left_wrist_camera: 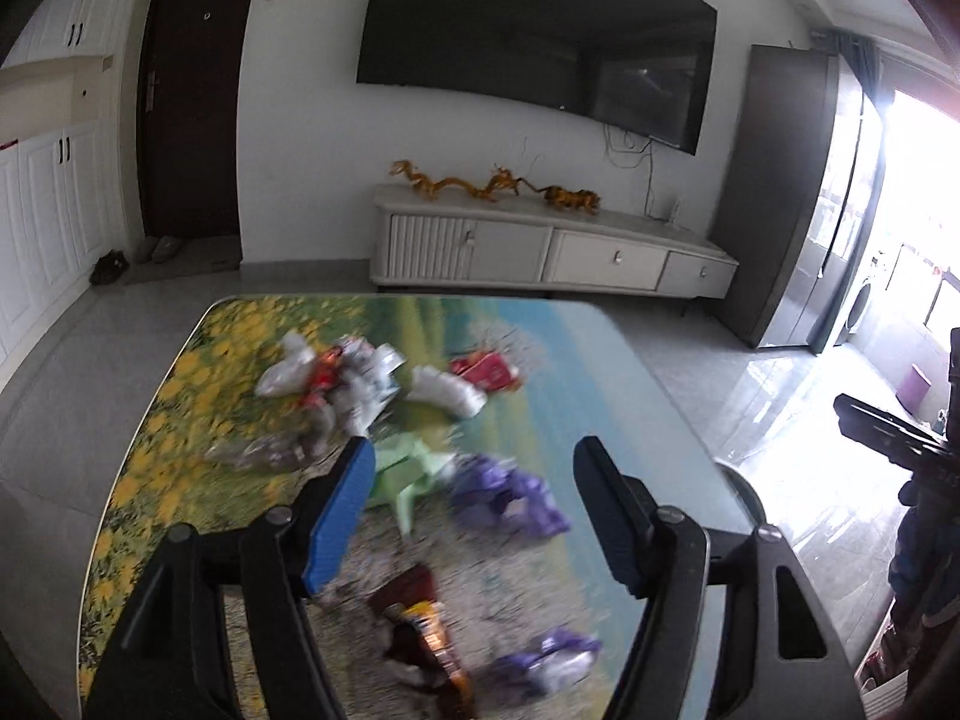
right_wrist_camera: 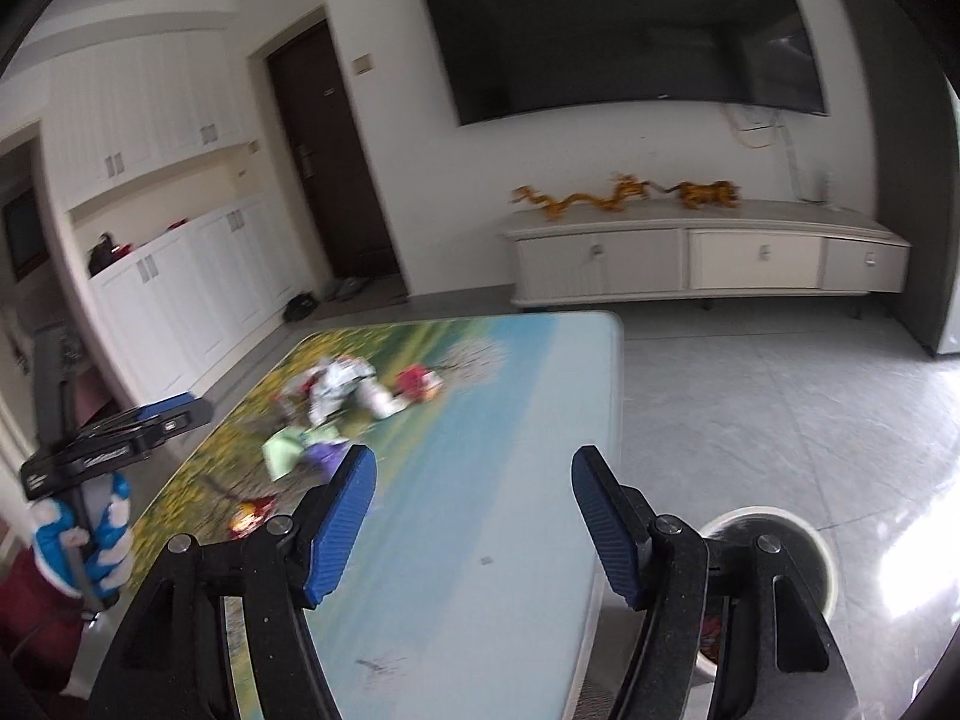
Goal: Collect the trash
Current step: 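Move both tools back over the table toward the remaining trash, then grasp the dark snack bag with the left tool while the right tool grasps a purple bag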
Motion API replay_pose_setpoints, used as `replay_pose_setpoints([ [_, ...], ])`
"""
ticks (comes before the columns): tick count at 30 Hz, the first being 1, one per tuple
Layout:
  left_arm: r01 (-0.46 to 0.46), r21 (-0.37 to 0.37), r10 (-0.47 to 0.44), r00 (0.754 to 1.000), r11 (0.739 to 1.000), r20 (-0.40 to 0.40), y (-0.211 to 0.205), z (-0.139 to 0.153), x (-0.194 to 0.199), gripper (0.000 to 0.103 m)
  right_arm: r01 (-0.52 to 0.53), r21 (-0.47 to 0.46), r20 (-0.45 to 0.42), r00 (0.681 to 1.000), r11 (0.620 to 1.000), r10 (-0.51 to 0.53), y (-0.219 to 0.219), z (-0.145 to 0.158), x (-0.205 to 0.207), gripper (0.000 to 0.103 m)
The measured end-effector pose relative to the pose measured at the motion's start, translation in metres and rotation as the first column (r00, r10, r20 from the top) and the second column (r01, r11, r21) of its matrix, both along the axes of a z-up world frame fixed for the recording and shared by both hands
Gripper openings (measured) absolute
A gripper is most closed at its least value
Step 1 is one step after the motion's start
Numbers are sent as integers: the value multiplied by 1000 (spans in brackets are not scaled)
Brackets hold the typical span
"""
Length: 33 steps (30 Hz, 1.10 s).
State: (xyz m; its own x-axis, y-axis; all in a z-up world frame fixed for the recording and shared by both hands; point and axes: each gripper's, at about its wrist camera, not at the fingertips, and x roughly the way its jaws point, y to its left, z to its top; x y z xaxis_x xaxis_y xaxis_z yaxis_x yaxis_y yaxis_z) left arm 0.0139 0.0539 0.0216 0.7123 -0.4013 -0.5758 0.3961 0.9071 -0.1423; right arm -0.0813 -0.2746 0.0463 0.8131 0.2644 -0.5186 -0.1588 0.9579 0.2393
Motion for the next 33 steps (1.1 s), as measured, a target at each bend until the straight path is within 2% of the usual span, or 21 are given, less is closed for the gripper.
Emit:
replay_pose_setpoints([
  [2,23,8,-23,999,1000,-30,10,-8,5,67,-88,19,-9,996,996,89,22,-6,1,66],
  [4,46,20,-45,997,999,-59,18,-20,9,67,-203,59,-19,979,977,204,43,-13,3,67],
  [7,95,18,-92,989,995,-114,25,-38,16,67,-305,48,-59,950,951,308,73,-23,5,68],
  [14,194,8,-189,962,981,-198,22,-70,32,67,-506,6,-166,850,862,500,141,-57,17,68],
  [19,263,12,-253,939,965,-232,14,-87,40,67,-590,-27,-229,789,807,570,171,-83,28,68],
  [23,297,20,-282,924,955,-259,12,-97,44,67,-632,-48,-265,755,774,600,189,-100,36,67],
  [27,325,24,-306,910,945,-280,11,-106,44,67,-650,-72,-286,740,756,609,197,-112,40,62],
  [29,341,37,-317,905,939,-284,11,-109,42,67,-655,-84,-298,736,751,608,197,-116,40,56],
  [33,354,77,-323,907,932,-270,8,-111,32,67,-651,-85,-316,735,754,600,191,-122,41,46],
])
